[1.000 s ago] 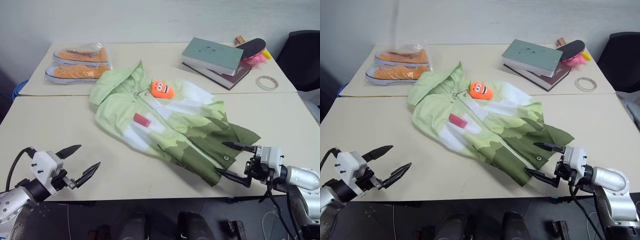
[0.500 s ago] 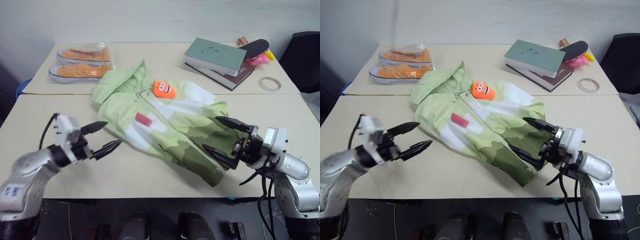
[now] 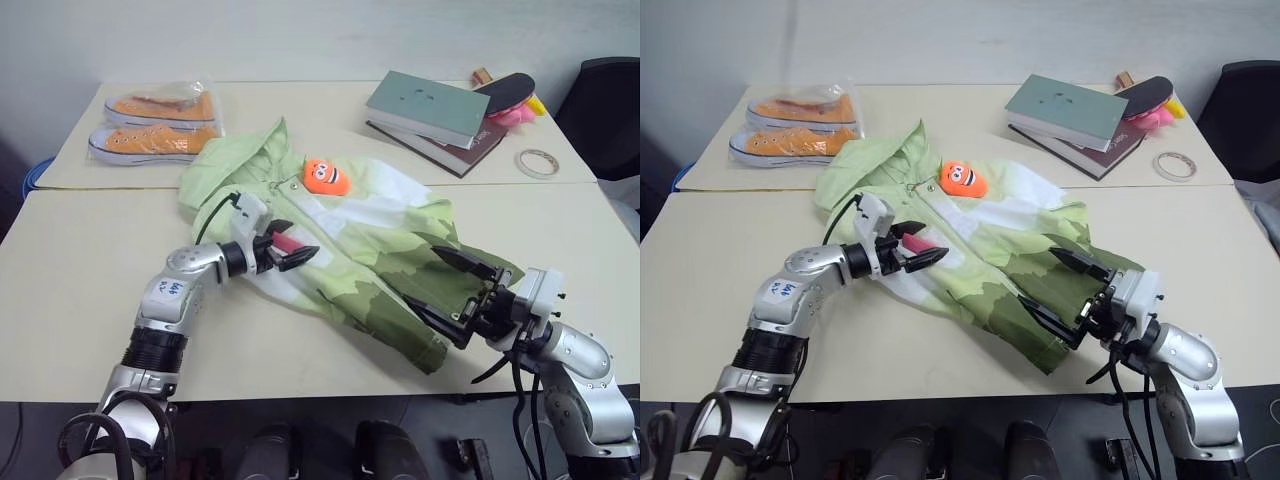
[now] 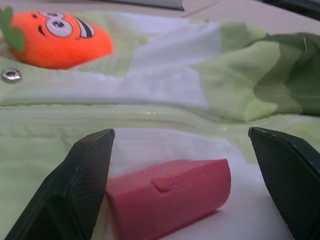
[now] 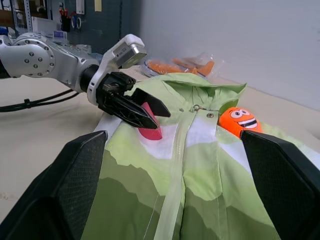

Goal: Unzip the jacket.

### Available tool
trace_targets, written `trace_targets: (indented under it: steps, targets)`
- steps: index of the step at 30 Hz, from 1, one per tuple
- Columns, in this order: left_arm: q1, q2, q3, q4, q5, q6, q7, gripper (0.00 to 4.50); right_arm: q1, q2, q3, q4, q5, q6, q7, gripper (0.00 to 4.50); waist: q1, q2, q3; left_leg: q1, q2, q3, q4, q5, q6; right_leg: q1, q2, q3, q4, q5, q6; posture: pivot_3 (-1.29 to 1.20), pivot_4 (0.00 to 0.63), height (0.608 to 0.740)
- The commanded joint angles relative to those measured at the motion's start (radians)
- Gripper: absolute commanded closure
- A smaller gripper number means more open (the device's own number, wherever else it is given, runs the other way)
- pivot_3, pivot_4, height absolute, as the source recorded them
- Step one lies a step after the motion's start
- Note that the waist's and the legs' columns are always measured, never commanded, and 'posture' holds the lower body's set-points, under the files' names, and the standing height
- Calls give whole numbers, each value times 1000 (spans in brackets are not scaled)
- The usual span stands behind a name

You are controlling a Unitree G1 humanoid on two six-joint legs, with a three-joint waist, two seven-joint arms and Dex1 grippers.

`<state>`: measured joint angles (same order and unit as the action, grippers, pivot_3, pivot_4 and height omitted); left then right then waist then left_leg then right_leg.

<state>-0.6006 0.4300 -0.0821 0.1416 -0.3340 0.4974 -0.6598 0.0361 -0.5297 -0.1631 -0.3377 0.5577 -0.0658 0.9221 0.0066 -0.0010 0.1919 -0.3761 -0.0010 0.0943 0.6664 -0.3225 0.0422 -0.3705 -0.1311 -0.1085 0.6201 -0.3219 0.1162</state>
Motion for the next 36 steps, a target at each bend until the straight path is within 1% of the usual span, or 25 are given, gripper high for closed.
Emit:
trace_targets:
  steps: [1, 3, 8, 9, 11, 13, 15, 16, 17, 19, 20, 22, 24, 26, 29, 33, 36]
  targets:
    - [4, 11, 4, -10, 64, -50, 35, 187, 22, 13, -21, -30, -4, -41, -3, 7, 1, 0, 0, 0, 0, 0, 0, 1, 0, 0, 0, 1, 0, 0, 0, 0, 150, 740]
    - [11, 9, 19, -3, 64, -55, 34, 579, 26, 20, -21, -28, -10, -52, -12, 0, 3, 0, 0, 0, 0, 0, 0, 1, -1, 0, -1, 2, 0, 0, 1, 0, 150, 740]
    - [34, 22, 34, -4, 69, -62, 11, 2040, 28, 20, -14, -25, -13, -64, -10, 0, 5, 0, 0, 0, 0, -1, -1, 1, -2, -1, -2, 2, 0, 0, 1, 0, 150, 740]
    - [37, 24, 40, -7, 68, -61, 12, 2276, 27, 19, -14, -24, -11, -65, -9, 0, 6, 0, 0, 0, 1, -1, -1, 1, -2, -1, -2, 2, 0, 0, 1, 0, 150, 740]
    - [55, 30, 75, -19, 44, -67, 6, 2662, 5, 14, -10, -18, -8, -61, -5, 0, 5, 0, 0, 0, 0, -1, -1, 1, -1, 0, -2, 2, 0, 0, 1, 0, 150, 740]
    - [73, 8, 157, -51, -35, -84, -4, 2943, -26, 13, -2, -13, -2, -53, 0, 0, 0, 0, 0, 0, 1, 0, -1, 1, -1, -1, -2, 2, 0, 0, 1, 0, 150, 740]
    - [86, -22, 263, -102, -128, -119, 4, 2943, -58, 15, 13, -12, 5, -41, 8, 0, -6, 0, 0, 0, 2, 0, -1, 1, -2, -1, -3, 2, 0, 0, 1, 0, 150, 740]
    - [89, -34, 324, -131, -173, -119, 32, 2943, -72, 12, 24, -13, 5, -39, 21, 0, -6, -1, 0, 0, 3, -1, 0, 1, -2, -1, -3, 2, 0, 0, 1, 0, 150, 740]
    - [103, -27, 413, -169, -204, -113, 95, 2943, -92, 9, 48, -14, 4, -37, 47, 0, -8, -2, 1, 0, 3, -1, 0, 1, -2, -1, -4, 2, 0, 0, 1, 0, 150, 740]
    - [172, 15, 549, -228, -196, -104, 200, 2943, -122, 4, 93, -16, 3, -32, 93, 0, -16, -3, 2, 0, 5, -2, 0, 1, -3, -1, -3, 3, 0, 0, 1, 0, 150, 740]
    - [205, 33, 586, -247, -184, -101, 230, 2943, -129, 2, 106, -16, 3, -30, 108, 0, -19, -3, 2, 1, 6, -1, -1, 0, -5, -1, -3, 4, 0, 0, 1, 0, 150, 740]
    - [306, 72, 700, -263, -150, -91, 305, 2943, -158, 7, 140, -5, -1, -28, 137, 0, -27, -3, 2, 3, 5, -1, -3, 0, -5, -1, -3, 2, 0, 0, 0, 0, 150, 740]
    - [372, 94, 765, -269, -137, -90, 352, 2943, -174, 11, 156, 5, -1, -27, 155, 0, -29, -4, 2, 4, 5, -2, -4, 0, -5, 0, -3, 1, 0, 0, 0, 0, 150, 740]
    - [434, 103, 804, -254, -140, -98, 359, 2943, -184, 15, 163, 18, 1, -30, 167, 0, -21, -8, 3, 3, 5, -2, -2, -1, -5, 0, -4, 2, 0, 0, 0, 0, 150, 740]
    - [499, 80, 849, -159, -131, -152, 379, 2943, -197, 18, 178, 46, -17, -48, 190, 0, 0, -9, 2, 3, 4, -3, 0, -2, -4, 1, -6, 2, 0, 0, 0, 0, 150, 740]
    - [490, 60, 850, -126, -148, -196, 385, 1894, -192, 14, 161, 65, -21, -67, 192, 0, 20, -10, 2, 3, 1, -3, 0, -5, -3, 0, -11, 1, 0, 0, 0, 0, 150, 740]
    - [472, 78, 850, -119, -136, -201, 405, 965, -176, 9, 126, 58, -3, -61, 171, 0, 18, -12, 1, 3, 0, -3, -1, -6, -3, -1, -12, 1, 0, 0, 0, 0, 150, 740]
